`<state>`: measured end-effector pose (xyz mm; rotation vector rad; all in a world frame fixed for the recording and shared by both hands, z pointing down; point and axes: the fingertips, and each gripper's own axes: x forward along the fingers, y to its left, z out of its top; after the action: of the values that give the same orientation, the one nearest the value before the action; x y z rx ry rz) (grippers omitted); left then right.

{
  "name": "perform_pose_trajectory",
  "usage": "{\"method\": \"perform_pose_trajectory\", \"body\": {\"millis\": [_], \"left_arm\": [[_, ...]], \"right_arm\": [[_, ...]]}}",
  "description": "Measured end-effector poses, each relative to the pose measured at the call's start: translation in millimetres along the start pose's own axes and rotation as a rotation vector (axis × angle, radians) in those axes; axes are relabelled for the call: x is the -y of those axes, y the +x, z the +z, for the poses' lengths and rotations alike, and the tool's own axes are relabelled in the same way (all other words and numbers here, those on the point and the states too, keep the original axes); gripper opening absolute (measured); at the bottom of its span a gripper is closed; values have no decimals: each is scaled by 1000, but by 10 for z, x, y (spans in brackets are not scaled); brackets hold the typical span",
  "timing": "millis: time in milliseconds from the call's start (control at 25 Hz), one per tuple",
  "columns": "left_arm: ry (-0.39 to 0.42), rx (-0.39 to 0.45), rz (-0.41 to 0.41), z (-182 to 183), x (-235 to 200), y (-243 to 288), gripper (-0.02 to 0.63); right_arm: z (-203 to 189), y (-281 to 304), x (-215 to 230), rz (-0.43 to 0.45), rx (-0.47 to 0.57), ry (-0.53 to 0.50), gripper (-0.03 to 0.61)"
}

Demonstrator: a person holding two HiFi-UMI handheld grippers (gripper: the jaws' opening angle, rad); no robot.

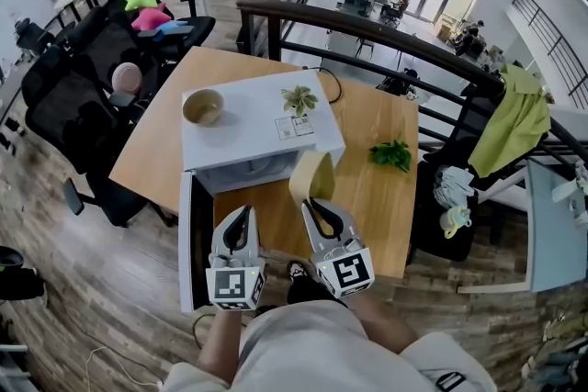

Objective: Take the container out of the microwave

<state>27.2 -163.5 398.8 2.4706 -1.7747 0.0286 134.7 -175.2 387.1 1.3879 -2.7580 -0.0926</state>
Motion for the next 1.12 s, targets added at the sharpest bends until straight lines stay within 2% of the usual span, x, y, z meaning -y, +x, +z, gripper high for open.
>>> {"method": "perform_pose_trajectory", "body": {"millis": [400, 720, 1120], "left_arm": [[5, 5, -10, 22, 71, -5, 3], [0, 0, -17, 9, 105, -8, 3], [-10, -8, -11, -32, 95, -13, 3]], "right_arm": [[47, -14, -42, 15, 5, -15, 34], [56, -25, -91, 44, -11, -70, 32], [25, -16, -102, 47, -23, -66, 32]]}}
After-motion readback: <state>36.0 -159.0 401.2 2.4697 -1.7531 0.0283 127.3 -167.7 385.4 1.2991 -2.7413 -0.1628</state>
